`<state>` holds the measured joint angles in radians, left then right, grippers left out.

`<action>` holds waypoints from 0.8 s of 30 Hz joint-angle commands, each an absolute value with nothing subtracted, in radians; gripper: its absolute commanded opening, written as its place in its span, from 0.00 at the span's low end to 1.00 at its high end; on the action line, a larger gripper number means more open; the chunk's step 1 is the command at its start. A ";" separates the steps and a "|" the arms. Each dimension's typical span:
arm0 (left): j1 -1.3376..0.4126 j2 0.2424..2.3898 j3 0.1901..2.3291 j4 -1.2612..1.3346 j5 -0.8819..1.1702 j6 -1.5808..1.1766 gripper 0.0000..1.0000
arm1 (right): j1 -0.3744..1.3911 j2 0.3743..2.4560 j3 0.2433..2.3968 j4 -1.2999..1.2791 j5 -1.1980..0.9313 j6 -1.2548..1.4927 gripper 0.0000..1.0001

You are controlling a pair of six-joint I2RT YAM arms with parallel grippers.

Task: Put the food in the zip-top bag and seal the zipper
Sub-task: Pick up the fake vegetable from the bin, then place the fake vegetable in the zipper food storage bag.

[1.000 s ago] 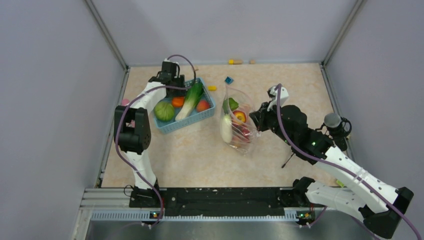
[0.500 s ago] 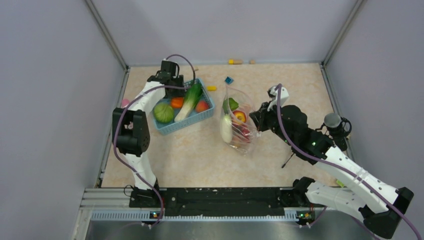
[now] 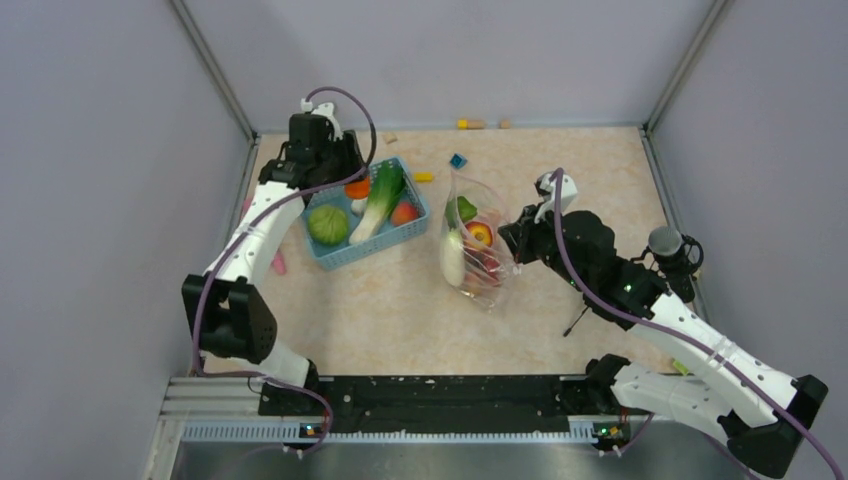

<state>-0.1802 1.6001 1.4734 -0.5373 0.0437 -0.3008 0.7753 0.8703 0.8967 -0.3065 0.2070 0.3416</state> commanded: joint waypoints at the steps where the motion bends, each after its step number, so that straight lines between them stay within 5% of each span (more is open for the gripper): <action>1: -0.195 1.434 1.429 -0.407 0.275 -0.402 0.00 | 0.765 0.847 0.911 -0.290 0.194 0.344 0.00; 12: -0.490 1.210 1.418 -0.154 0.440 -0.446 0.00 | 0.765 0.827 0.902 -0.263 0.122 0.337 0.00; 24: -0.684 1.317 1.484 -0.221 0.535 -0.329 0.00 | 0.765 0.824 0.900 -0.252 0.098 0.340 0.00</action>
<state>-0.6456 1.2846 1.4448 -0.1879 0.4900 -0.4095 0.7753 0.8440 0.8967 -0.3035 0.1078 0.3412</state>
